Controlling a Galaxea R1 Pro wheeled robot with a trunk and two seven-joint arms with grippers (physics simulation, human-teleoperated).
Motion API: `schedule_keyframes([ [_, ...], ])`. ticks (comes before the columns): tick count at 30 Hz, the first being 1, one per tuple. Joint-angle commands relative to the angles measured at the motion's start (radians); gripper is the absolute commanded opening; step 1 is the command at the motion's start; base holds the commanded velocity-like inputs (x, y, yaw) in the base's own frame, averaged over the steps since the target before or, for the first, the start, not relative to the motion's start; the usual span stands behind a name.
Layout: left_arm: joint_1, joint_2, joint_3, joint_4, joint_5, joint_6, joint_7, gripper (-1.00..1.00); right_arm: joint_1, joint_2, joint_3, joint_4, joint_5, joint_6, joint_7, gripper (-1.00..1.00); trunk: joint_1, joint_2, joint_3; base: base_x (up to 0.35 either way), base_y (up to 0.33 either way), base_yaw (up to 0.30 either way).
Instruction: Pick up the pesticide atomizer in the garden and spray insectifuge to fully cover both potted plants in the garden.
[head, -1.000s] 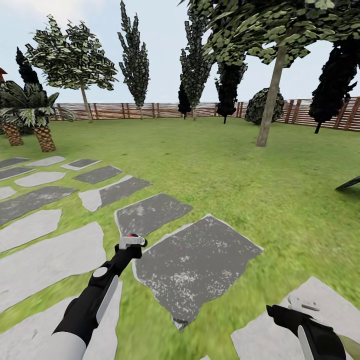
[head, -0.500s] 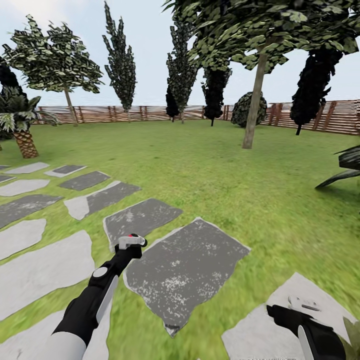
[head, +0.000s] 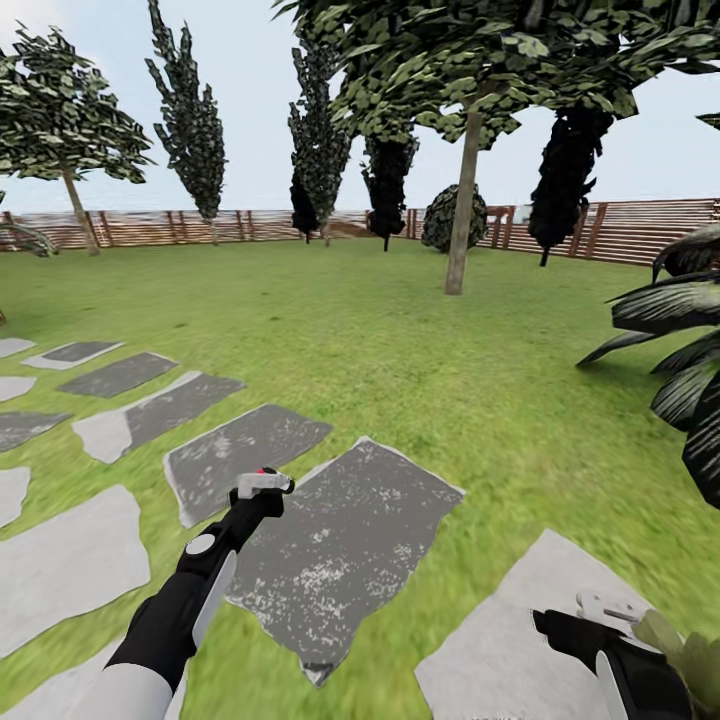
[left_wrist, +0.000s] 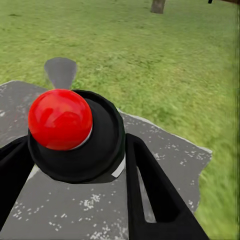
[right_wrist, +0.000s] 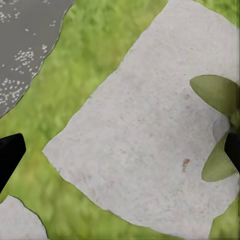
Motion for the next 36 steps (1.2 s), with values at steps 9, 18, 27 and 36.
schedule_keyframes([
  [9, 0.0, 0.0, 0.001, -0.002, 0.009, 0.007, -0.003, -1.0, -0.001, 0.0, 0.0, -0.001, 0.002, 0.005, 0.001, 1.0, -0.027, 0.049, 0.024, 0.0, 0.0, -0.26],
  [18, 0.0, 0.0, 0.001, -0.002, 0.009, 0.007, -0.003, -1.0, -0.001, 0.0, 0.0, -0.001, 0.002, 0.005, 0.001, 1.0, -0.027, 0.049, 0.028, 0.0, 0.0, -0.26],
  [27, 0.0, 0.0, 0.001, -0.002, 0.009, 0.007, -0.003, -1.0, -0.001, 0.0, 0.0, -0.001, 0.002, 0.005, 0.001, 1.0, -0.062, 0.112, 0.059, 0.0, 0.0, -0.26],
  [36, 0.0, 0.0, 0.001, -0.002, 0.009, 0.007, -0.003, -1.0, -0.001, 0.0, 0.0, -0.001, 0.002, 0.005, 0.001, 1.0, -0.096, 0.175, 0.091, 0.0, 0.0, -0.26],
])
